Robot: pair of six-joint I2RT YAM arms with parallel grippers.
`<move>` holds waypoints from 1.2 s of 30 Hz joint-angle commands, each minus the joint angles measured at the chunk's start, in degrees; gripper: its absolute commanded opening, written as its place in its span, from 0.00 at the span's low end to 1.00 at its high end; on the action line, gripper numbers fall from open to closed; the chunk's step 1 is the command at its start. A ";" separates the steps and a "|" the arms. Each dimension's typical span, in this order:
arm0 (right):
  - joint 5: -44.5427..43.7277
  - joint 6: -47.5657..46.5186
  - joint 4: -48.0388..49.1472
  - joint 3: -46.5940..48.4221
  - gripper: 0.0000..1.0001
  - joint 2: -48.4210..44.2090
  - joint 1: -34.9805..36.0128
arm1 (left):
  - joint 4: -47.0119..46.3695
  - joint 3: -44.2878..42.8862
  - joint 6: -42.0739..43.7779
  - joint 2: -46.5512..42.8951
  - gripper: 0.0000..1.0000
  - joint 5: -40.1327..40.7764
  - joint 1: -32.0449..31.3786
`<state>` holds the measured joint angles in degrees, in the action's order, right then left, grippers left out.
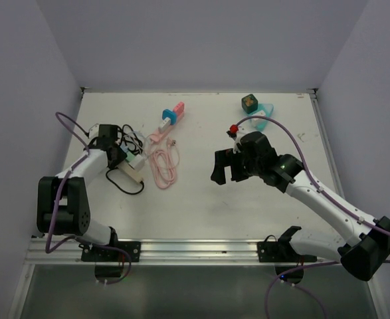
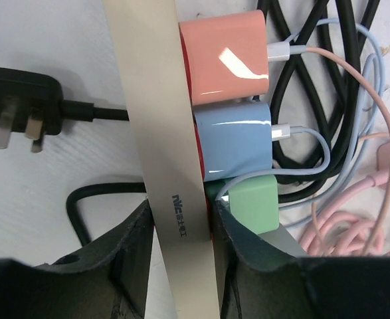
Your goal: Pull the plug off the socket
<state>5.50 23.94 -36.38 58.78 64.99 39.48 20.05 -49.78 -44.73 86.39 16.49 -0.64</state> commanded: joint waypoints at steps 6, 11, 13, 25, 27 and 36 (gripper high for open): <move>0.04 -0.48 0.17 0.45 0.99 -1.71 0.24 | 5.34 -2.77 7.81 -12.82 0.00 6.35 0.64; 0.30 0.14 0.61 0.54 0.99 -2.15 0.24 | 9.47 -4.80 10.10 -19.14 0.00 8.29 0.64; 0.39 0.31 0.96 0.45 0.99 -2.15 0.24 | 9.57 -4.89 11.85 -21.77 0.00 6.37 0.64; 2.23 3.48 5.09 -0.51 0.99 -3.29 0.33 | 4.04 -1.20 15.29 -31.89 0.00 -23.26 -7.84; 2.59 3.83 5.79 -0.34 0.99 -3.64 0.33 | 2.37 -1.29 14.68 -32.07 0.00 -23.87 -12.34; 5.93 7.52 10.01 3.79 0.99 -2.86 0.24 | -6.24 -1.90 13.97 -27.42 0.00 -20.72 -32.21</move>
<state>9.10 29.23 -30.35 58.85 62.39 39.48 25.67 -49.89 -30.37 58.43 -3.97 -28.99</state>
